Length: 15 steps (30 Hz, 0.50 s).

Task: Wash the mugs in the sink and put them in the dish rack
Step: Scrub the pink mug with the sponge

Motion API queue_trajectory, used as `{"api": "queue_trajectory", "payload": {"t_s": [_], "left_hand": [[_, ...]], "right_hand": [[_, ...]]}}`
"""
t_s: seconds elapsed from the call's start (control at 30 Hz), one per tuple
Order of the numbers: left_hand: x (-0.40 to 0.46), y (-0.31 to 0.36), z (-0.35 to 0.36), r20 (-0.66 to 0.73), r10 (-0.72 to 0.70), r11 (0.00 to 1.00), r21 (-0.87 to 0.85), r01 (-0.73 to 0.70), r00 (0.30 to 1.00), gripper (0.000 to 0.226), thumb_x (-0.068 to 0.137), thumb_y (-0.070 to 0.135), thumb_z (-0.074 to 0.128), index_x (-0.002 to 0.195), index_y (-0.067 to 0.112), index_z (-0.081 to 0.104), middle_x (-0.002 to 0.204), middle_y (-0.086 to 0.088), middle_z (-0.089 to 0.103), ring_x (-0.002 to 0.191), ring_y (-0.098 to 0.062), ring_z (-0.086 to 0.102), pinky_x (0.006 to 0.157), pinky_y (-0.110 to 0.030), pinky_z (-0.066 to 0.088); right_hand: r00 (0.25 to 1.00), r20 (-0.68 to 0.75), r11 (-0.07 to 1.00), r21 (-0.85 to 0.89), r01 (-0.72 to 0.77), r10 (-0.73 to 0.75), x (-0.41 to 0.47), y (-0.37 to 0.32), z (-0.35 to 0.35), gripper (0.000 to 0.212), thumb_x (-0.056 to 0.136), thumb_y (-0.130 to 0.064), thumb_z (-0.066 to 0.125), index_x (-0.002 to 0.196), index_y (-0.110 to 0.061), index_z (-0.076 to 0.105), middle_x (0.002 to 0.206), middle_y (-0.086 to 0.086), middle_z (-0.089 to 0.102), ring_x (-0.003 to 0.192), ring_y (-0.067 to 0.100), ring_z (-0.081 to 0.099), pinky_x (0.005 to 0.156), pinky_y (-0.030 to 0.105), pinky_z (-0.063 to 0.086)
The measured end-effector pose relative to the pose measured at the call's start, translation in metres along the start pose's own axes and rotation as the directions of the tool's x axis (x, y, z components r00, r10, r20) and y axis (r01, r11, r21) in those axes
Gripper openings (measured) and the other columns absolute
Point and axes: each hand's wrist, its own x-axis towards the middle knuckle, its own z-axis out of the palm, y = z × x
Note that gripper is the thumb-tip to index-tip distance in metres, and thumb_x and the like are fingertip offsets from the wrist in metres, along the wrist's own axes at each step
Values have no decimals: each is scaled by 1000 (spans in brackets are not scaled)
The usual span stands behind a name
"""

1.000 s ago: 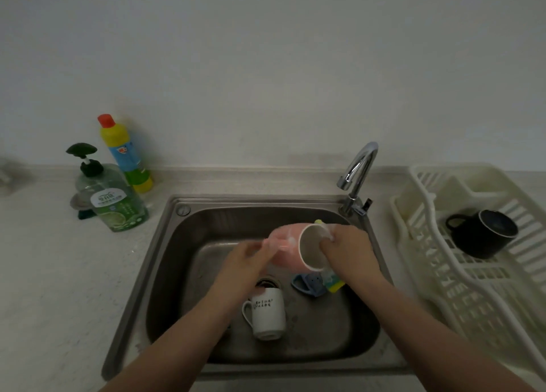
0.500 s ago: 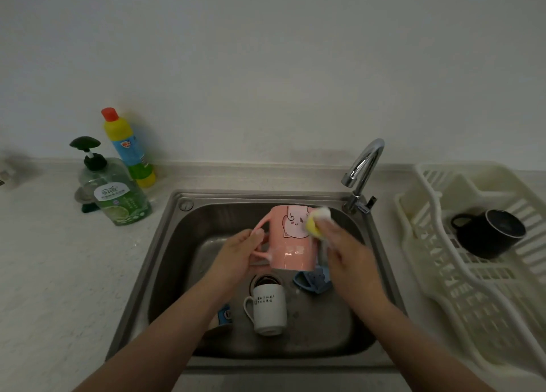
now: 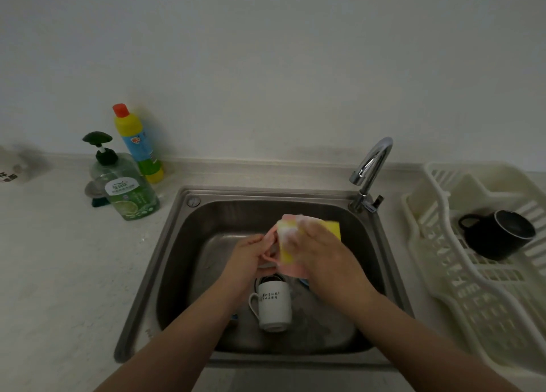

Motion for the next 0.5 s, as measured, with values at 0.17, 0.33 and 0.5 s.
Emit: {"api": "queue_trajectory", "payload": {"t_s": [0.17,0.33,0.5], "left_hand": [[-1,-6,3,4,10,999,-40,-9,1000,28,100,21,50,111,2,67,104,-19,71,94,-27,71,70,-30,59],[-2,-2,1,-37,6,994,-107,-10,999,31,99,15,50,118,-6,61,101,-21,67,83,-25,66,62,-26,60],[-1,-5,0,-52,12,997,-76,-16,999,34,97,24,54,118,-1,64,108,-20,71,90,-26,72,63,-30,59]], "right_hand": [[999,6,998,-30,-47,47,1,7,1,82,47,-24,91,124,-12,64,128,6,62,129,32,50,109,44,40],[997,-53,997,48,61,-58,-21,-12,0,66,51,-17,83,116,-17,70,122,2,66,120,26,59,103,43,35],[989,77,991,-65,-120,125,10,7,-1,89,69,-28,81,145,-10,39,150,10,39,144,30,27,118,44,24]]}}
